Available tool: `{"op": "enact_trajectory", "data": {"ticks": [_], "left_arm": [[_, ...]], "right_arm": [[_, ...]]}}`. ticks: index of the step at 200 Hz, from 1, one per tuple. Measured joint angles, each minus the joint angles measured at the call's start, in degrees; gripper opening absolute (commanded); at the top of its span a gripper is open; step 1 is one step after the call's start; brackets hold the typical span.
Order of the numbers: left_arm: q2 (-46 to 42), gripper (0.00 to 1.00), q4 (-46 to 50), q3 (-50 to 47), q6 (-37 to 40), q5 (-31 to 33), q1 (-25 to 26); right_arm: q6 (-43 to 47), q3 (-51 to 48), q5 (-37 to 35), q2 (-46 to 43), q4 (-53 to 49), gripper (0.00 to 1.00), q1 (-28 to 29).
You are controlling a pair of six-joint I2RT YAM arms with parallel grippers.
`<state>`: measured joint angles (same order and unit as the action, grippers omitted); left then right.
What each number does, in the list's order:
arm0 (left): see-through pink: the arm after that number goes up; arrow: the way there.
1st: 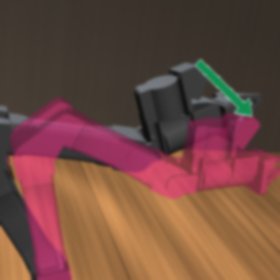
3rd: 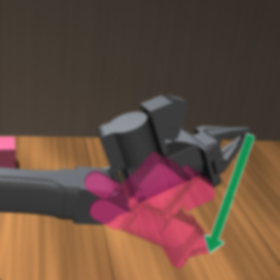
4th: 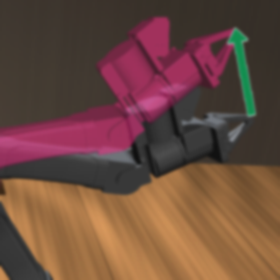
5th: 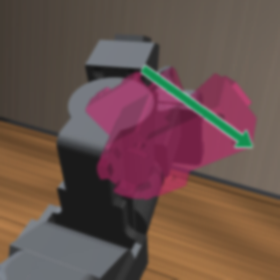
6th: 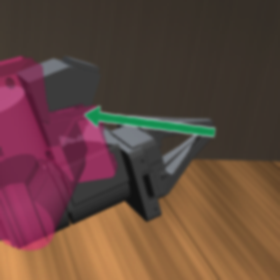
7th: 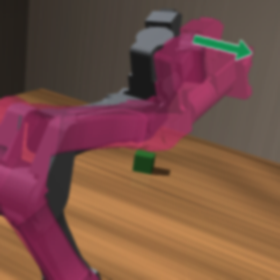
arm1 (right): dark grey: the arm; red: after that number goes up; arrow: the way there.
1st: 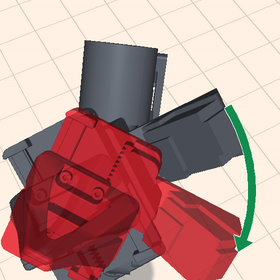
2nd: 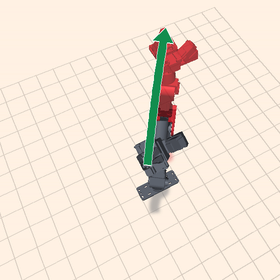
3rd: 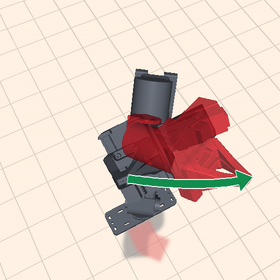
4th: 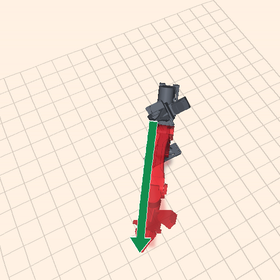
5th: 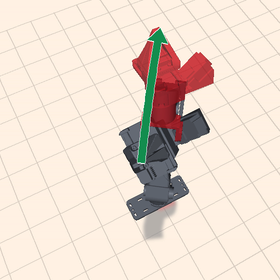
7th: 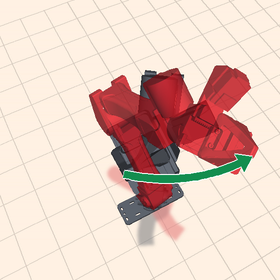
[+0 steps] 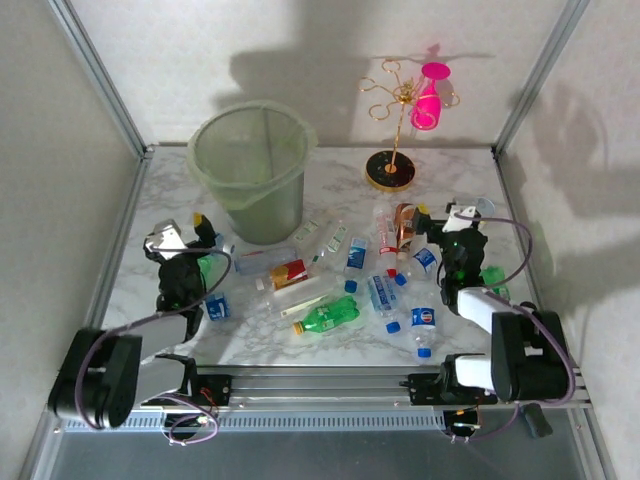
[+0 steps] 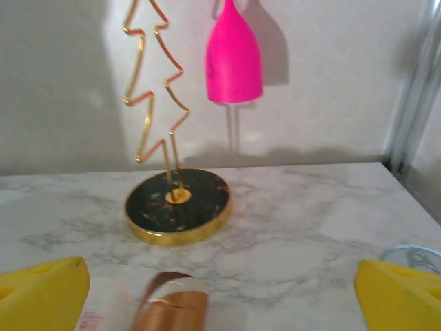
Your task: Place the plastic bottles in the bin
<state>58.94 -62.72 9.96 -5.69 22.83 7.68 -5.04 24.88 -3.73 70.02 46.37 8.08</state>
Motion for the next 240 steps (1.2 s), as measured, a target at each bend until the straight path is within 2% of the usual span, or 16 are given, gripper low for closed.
{"op": "enact_trajectory", "data": {"ticks": [24,60,88,112,128,148,175,203,240], "left_arm": [[-13.6,0.99,9.2,0.4,-1.5,2.0,3.7],[-36.9,0.99,30.5,4.3,-4.3,3.8,15.4],[-46.0,0.99,52.6,15.2,-9.8,4.3,17.0],[-45.3,0.99,73.0,28.7,-17.7,6.7,17.0],[-41.4,0.99,88.9,38.5,-27.2,8.7,17.0],[-36.7,0.99,102.6,45.4,-36.8,8.5,17.0],[-34.1,0.99,113.4,43.0,-51.5,3.6,17.0],[-34.3,0.99,118.1,36.2,-66.6,-2.1,17.0],[-31.8,1.00,124.2,32.8,-84.5,-6.6,17.0]], "right_arm": [[-5.9,6.8,-0.5,-4.1,-11.1,0.99,4.4],[-11.2,12.6,1.7,-13.7,-23.5,0.99,16.3],[-11.9,21.0,3.2,-18.1,-36.9,0.99,27.0],[-15.6,32.7,1.7,-18.9,-50.6,0.99,32.7],[-20.0,39.5,-0.7,-19.0,-59.6,0.99,32.7],[-20.6,40.3,2.8,-20.4,-65.8,0.99,32.5],[-23.4,37.1,9.6,-18.9,-74.9,0.99,30.8],[-26.8,36.5,10.0,-14.0,-83.9,0.99,27.0],[-28.1,34.2,9.6,-17.2,-87.0,0.99,26.0]]}}
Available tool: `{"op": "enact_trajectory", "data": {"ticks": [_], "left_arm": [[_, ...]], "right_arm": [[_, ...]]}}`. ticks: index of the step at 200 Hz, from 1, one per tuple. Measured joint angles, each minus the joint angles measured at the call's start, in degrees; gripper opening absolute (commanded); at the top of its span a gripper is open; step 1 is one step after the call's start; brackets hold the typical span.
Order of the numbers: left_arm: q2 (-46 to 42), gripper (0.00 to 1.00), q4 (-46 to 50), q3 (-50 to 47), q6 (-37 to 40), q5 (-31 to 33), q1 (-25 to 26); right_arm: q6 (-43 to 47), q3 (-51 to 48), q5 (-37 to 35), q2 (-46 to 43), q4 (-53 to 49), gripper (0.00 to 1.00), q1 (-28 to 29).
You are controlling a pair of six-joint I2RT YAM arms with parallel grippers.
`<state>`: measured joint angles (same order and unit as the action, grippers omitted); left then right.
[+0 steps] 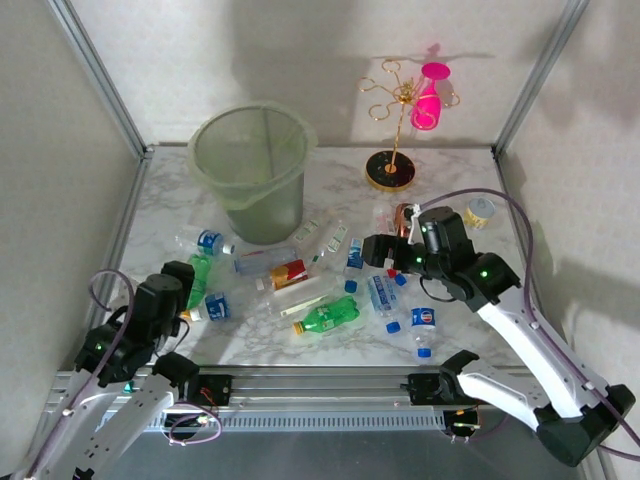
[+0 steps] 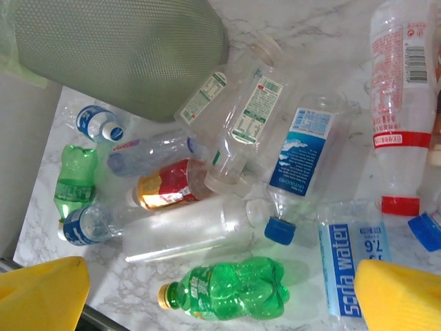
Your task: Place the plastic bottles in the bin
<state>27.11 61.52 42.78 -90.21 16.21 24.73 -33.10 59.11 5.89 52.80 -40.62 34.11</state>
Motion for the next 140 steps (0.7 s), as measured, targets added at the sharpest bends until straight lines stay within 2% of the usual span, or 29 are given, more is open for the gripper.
{"op": "enact_trajectory", "data": {"ticks": [28,62,102,140], "left_arm": [[8.9,0.99,1.9,-1.2,-7.3,-3.3,0.0],[14.9,1.00,-0.5,-4.3,-12.2,-7.5,0.6],[19.6,1.00,-6.4,-5.1,-17.8,-8.3,1.6],[28.9,0.98,-11.0,-4.6,-20.0,-9.0,2.0]], "right_arm": [[0.0,0.3,-2.9,-0.8,-1.7,0.99,0.0],[-1.1,2.2,-5.6,4.7,-5.1,0.99,0.0],[-2.6,3.2,-7.2,2.6,-5.9,0.99,0.0],[-2.7,6.0,-5.7,3.7,-5.5,0.97,0.0]]}}
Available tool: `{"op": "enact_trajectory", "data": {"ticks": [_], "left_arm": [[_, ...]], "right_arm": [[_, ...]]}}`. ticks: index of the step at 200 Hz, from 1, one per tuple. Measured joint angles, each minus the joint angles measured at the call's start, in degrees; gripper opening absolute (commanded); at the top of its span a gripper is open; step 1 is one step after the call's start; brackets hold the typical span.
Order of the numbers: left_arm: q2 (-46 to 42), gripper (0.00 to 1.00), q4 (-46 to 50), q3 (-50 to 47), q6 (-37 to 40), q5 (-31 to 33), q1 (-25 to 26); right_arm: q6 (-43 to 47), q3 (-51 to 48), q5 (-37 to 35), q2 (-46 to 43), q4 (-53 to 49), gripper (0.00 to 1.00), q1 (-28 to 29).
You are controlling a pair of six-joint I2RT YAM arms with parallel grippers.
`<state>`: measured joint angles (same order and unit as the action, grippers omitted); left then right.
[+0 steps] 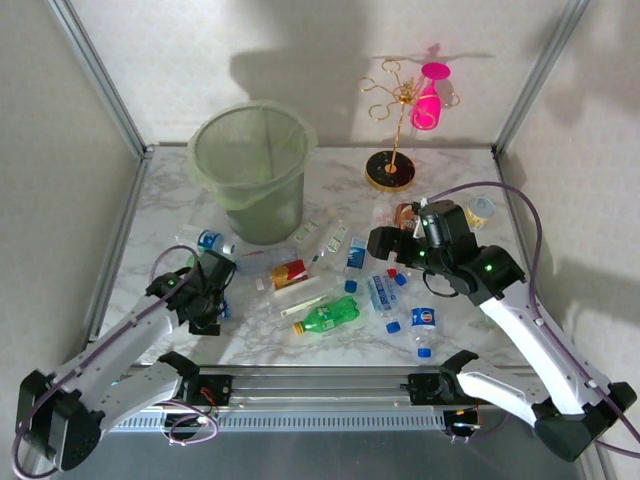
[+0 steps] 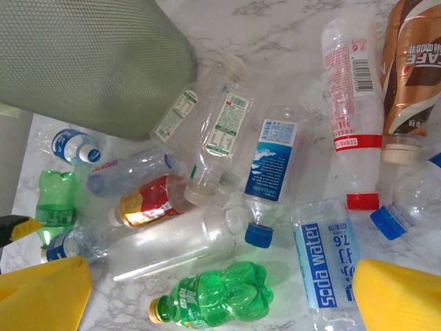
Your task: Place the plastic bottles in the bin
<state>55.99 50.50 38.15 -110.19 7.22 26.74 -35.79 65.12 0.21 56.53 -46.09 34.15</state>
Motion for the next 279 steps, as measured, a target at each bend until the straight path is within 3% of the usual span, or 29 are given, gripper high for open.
{"op": "enact_trajectory", "data": {"ticks": [111,151,223,279], "left_arm": [[9.5,0.91,-7.0,-1.9,-3.6,1.9,3.2],[12.9,0.84,-12.5,-3.5,-3.6,2.8,3.2],[12.6,0.56,-16.0,-5.1,-3.6,3.3,3.2],[7.5,0.53,-12.2,-5.3,-3.5,3.5,4.2]], "right_arm": [[6.7,8.7,-5.6,2.6,-1.9,0.98,0.0],[9.6,8.8,-5.5,2.5,-2.2,0.98,0.0],[11.2,8.8,-5.7,3.3,-2.1,0.99,0.0],[11.8,8.8,-7.0,3.3,-1.1,0.99,0.0]]}}
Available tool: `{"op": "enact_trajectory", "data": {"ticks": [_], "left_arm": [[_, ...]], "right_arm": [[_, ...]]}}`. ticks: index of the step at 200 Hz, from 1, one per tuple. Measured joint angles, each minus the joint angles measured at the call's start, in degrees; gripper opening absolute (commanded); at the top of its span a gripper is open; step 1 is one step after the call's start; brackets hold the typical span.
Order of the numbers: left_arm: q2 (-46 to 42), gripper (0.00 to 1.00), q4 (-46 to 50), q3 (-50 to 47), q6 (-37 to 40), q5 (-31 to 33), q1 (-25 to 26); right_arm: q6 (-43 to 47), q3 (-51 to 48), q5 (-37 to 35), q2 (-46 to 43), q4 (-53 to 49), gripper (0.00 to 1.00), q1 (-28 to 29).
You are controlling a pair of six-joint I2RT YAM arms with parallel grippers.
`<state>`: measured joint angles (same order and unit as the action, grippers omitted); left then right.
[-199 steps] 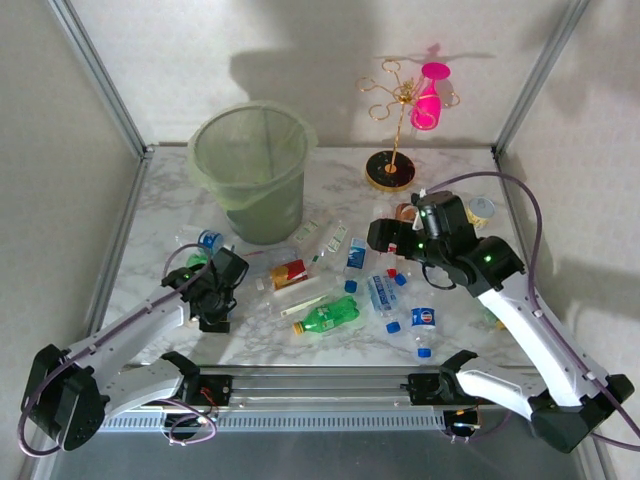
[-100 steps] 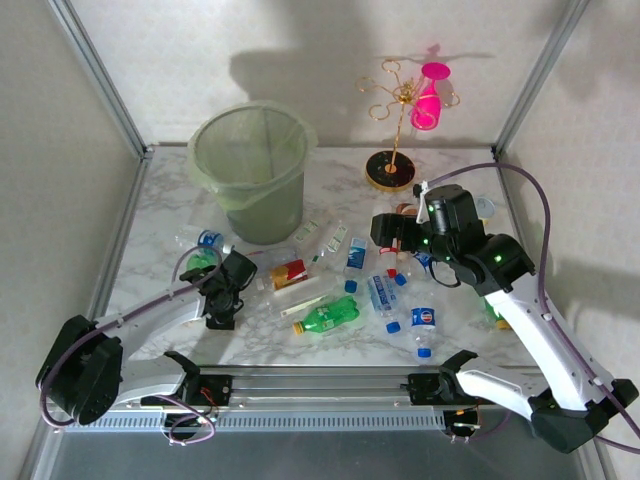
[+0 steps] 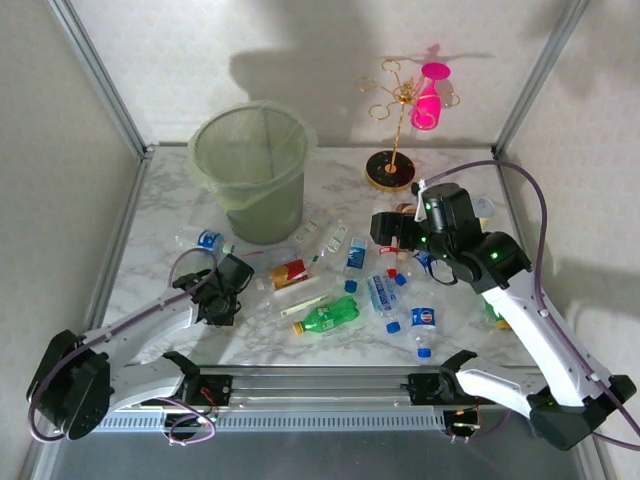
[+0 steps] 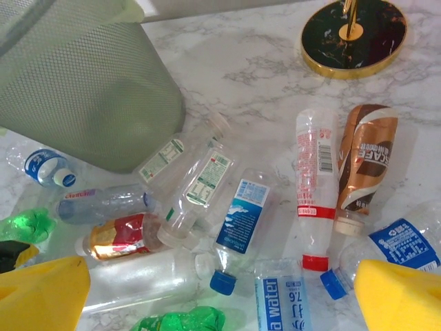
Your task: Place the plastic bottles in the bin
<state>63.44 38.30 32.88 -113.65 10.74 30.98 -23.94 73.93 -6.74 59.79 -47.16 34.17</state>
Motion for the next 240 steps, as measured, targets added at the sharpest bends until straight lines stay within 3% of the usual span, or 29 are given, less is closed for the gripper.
{"op": "enact_trajectory", "data": {"ticks": [47,84,114,146,183,240], "left_arm": [[-3.9,0.49,9.6,5.1,1.9,-0.1,2.7],[-6.6,0.49,18.9,14.3,5.7,1.1,5.2],[-9.8,0.40,23.1,22.5,11.3,3.9,5.4],[-15.6,0.38,22.8,26.6,22.8,5.6,5.4],[-16.0,0.31,20.4,36.4,38.9,6.4,5.4],[-4.0,0.26,14.4,55.8,60.2,3.1,5.4]], "right_arm": [[2.8,0.8,0.9,-1.1,1.0,0.98,0.0],[3.4,0.9,8.6,-1.9,5.0,0.97,0.0],[3.1,1.3,13.1,-2.0,7.4,0.97,0.0],[2.2,1.1,19.4,-2.7,11.4,0.91,0.0],[3.4,1.3,22.3,-2.0,13.5,0.90,0.7],[6.4,7.1,22.4,5.2,13.2,0.86,4.8]]}}
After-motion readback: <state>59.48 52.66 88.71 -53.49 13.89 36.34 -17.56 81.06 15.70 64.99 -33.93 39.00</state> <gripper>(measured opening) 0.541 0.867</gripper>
